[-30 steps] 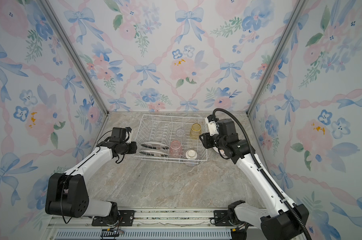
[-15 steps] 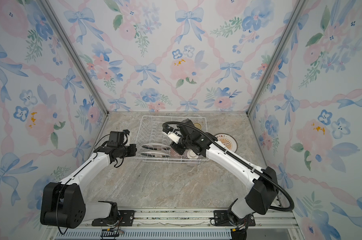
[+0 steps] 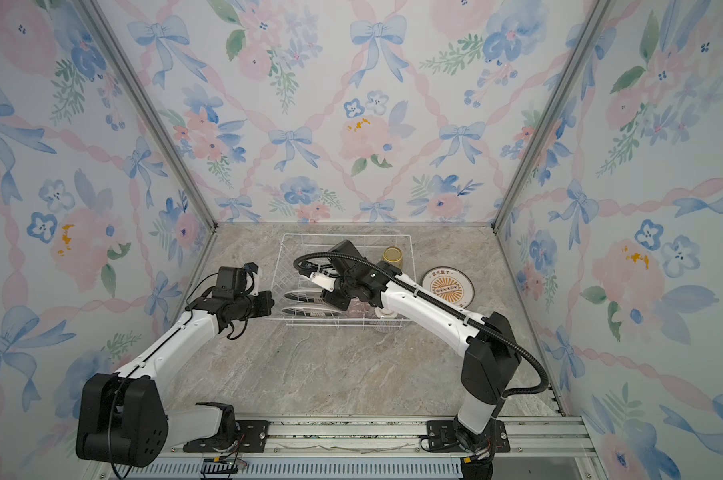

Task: Unload the mixed dishes from the dish rack
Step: 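Lower the right gripper onto the green-rimmed plate's rim in the rack and close it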

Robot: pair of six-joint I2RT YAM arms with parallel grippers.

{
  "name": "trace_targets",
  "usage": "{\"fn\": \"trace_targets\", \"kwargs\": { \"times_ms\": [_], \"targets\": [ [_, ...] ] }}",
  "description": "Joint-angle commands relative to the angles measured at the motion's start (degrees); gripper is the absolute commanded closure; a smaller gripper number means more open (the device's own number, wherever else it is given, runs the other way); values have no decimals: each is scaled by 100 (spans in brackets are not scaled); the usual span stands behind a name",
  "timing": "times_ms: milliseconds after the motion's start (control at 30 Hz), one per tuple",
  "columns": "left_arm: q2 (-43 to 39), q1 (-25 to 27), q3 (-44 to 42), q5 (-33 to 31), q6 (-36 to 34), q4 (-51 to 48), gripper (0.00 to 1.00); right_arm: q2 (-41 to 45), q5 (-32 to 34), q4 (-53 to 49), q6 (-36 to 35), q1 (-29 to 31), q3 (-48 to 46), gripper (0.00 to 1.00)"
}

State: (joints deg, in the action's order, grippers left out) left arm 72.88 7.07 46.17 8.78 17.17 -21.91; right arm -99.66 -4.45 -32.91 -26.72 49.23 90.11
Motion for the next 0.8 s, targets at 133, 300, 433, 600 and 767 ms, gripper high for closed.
{"fn": "trace_targets", "kwargs": {
  "times_ms": [133,300,433,600,767],
  "targets": [
    [-24,172,-58,327,-65,-129,96,-415,207,30,-275,207,384,50],
    [5,180,12,388,-73,-123,96,-761,597,81,-494,340,626,53],
    [7,198,15,408,-81,-122,96,-942,923,304,-605,384,681,55],
    [46,198,6,406,-108,-118,96,-1246,1039,325,-724,391,904,59],
    [98,197,-3,409,-148,-103,96,-1478,1329,591,-890,418,946,66]
  ]
}}
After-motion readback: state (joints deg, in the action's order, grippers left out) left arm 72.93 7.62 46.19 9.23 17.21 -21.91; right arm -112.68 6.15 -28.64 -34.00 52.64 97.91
